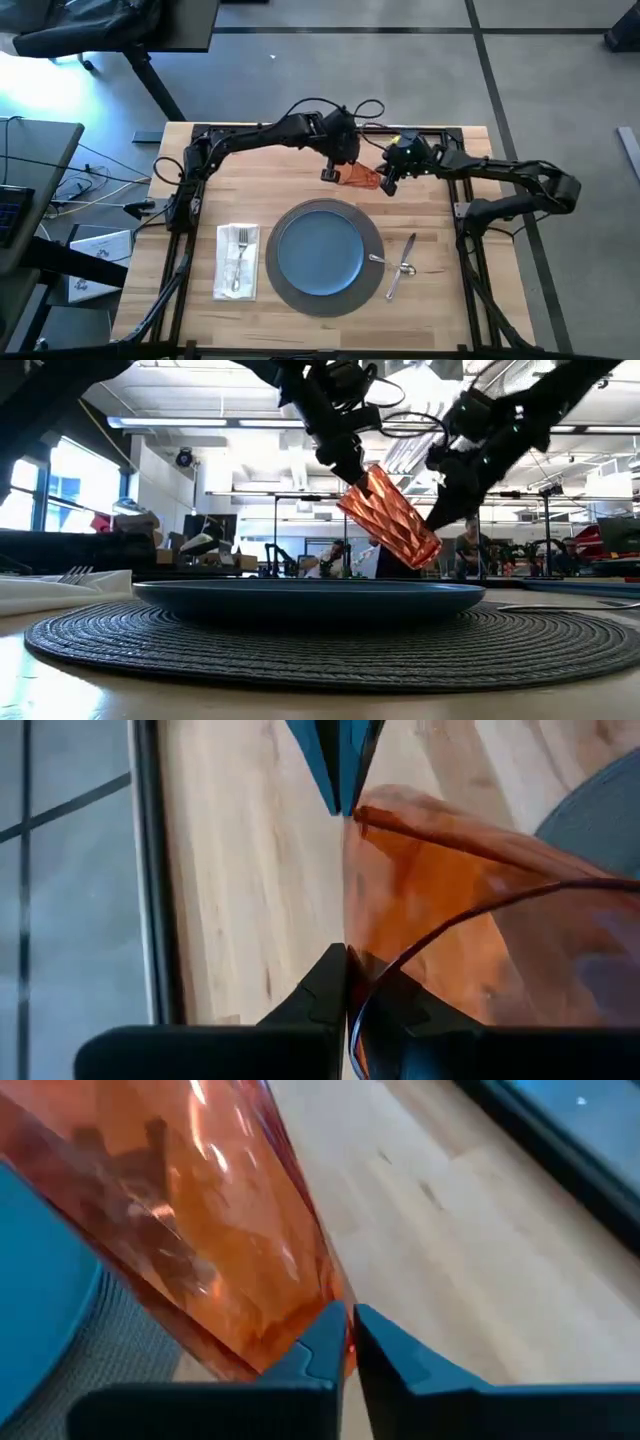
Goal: Set table place
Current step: Adjust the orange cup
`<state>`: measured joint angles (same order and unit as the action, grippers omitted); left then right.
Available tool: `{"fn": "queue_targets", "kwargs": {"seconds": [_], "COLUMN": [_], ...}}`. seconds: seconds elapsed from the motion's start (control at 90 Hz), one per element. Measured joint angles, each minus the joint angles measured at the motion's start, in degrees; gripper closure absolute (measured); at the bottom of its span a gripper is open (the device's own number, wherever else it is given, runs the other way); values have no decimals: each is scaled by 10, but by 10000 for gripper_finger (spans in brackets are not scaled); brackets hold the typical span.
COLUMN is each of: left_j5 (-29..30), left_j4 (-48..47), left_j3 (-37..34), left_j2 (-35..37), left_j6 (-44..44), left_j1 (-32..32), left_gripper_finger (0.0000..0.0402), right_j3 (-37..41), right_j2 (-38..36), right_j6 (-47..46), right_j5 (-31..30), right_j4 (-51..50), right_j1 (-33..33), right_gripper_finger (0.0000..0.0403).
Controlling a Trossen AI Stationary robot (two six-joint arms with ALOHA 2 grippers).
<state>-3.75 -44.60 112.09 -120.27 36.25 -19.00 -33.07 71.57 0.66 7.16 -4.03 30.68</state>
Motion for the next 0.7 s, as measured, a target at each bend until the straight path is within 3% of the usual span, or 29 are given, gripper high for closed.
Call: {"fn": "queue_targets", "kwargs": {"seconds": [0.322,0.7], "left_j5": [-15,-32], "left_j4": [14,56], "left_j3": [0,-1], "left_j2": [-3,-31], "left_j6": [3,-11], "left_j1": [1,16], "left_gripper_finger": [401,401], "right_j3": [64,89], "right_j2": [1,34], "right_j6": [-33,-57], "right_j5": [22,-25], "right_j4": [84,137], "right_j1": [-7,-48], "right_gripper_finger": [402,403]}}
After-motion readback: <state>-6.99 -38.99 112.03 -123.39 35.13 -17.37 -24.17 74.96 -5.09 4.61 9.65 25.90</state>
